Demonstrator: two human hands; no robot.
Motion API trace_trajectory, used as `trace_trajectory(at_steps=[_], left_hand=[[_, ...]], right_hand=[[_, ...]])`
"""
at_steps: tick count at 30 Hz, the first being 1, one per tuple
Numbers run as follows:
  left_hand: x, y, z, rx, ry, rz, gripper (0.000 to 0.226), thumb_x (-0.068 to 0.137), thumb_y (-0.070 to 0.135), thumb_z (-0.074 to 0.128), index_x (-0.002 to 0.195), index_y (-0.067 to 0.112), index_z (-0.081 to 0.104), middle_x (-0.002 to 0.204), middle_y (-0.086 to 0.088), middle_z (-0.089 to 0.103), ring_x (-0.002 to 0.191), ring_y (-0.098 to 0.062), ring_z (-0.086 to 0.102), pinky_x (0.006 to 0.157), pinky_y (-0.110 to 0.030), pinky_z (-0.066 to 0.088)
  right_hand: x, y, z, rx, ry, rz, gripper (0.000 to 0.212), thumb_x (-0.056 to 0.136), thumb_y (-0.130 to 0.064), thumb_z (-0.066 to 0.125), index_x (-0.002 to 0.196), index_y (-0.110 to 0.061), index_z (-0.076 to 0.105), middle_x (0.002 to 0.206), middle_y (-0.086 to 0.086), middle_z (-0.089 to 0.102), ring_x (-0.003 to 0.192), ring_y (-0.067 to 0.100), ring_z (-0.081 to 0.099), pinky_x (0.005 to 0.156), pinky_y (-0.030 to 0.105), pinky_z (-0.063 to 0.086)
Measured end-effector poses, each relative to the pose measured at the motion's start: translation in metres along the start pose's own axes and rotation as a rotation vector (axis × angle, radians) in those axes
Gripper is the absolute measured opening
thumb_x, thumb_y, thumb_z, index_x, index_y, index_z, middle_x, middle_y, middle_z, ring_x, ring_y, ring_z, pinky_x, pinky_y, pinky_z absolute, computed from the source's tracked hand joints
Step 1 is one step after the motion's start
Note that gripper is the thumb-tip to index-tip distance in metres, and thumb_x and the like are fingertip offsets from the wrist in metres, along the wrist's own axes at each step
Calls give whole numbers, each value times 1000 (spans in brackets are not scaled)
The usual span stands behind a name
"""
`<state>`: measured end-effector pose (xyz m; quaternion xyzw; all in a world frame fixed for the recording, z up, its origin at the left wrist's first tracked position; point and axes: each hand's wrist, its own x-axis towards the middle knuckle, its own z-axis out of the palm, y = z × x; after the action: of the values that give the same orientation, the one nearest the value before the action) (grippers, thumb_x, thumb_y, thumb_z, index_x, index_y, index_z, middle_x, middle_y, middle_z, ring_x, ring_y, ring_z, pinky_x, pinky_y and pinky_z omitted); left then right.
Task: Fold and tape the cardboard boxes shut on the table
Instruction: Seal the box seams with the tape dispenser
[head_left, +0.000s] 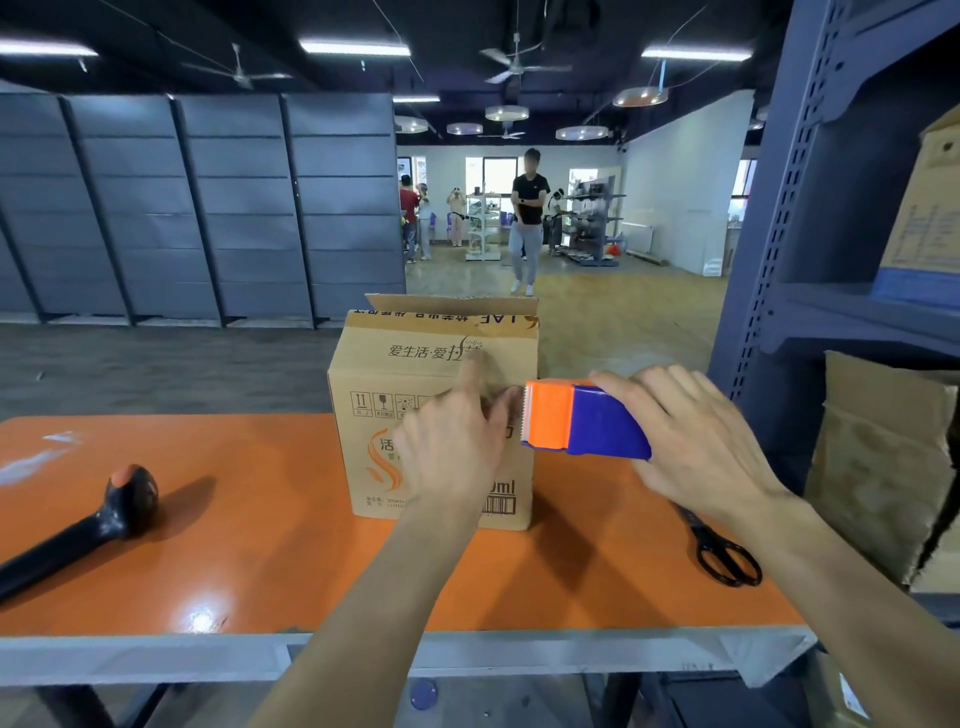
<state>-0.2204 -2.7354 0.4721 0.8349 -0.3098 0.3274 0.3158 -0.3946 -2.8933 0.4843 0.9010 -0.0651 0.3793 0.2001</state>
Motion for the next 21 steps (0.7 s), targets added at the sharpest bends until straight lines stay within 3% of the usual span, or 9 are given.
trace_trajectory(at_steps=[2,3,7,11,14,16,18,21], left_hand=[[1,3,-2,25,2,-9,47,94,65,53,131,36,47,49,7,33,51,-27,49,50,-28,28],[2,3,-3,38,-1,-11,48,94,66,54,131,36,49,50,7,34,52,-29,52,51,-29,29],[9,4,-6,86,-25,23,47,94,65,50,132,37,52,70,-4,67,71,-35,69,55,-30,35],[15,-1,-13,123,-101,29,49,91,68,54,133,43,52,93,-1,70,80,-35,70,58,-31,38],[13,-4,-15,157,-136,31,59,88,71,56,139,41,51,107,-1,56,85,-31,67,63,-33,41],[12,-5,-13,182,-91,105,55,90,65,57,133,32,59,110,-3,49,96,-28,57,75,-38,43],[16,-9,-10,168,-37,217,50,91,61,57,125,25,66,124,-3,53,115,-28,50,92,-39,39],[24,-17,-7,31,-92,304,51,93,58,59,121,16,67,136,-3,62,142,-24,43,114,-39,31]], right_hand=[[0,1,1,-7,-2,-1,81,69,-11,81,141,-17,43,106,7,56,94,30,54,75,42,49],[0,2,1,-9,-1,-1,81,69,-12,81,141,-17,43,106,7,55,94,30,54,75,41,49],[0,3,3,0,-1,-2,82,69,-13,83,141,-17,43,105,6,54,93,28,53,75,40,48],[2,3,6,4,7,-4,79,70,-13,81,141,-17,44,106,5,53,93,28,52,77,40,48],[1,5,7,2,6,12,78,69,-11,77,141,-16,46,104,5,52,93,28,51,76,39,46],[0,4,7,17,-8,27,79,69,-12,78,140,-16,46,105,5,53,93,28,51,75,40,48],[-1,4,7,36,-18,42,75,72,-12,76,140,-16,46,106,6,54,94,28,52,75,41,51],[-2,8,8,70,-19,55,65,79,-17,66,141,-17,46,108,6,53,96,26,51,76,41,51]])
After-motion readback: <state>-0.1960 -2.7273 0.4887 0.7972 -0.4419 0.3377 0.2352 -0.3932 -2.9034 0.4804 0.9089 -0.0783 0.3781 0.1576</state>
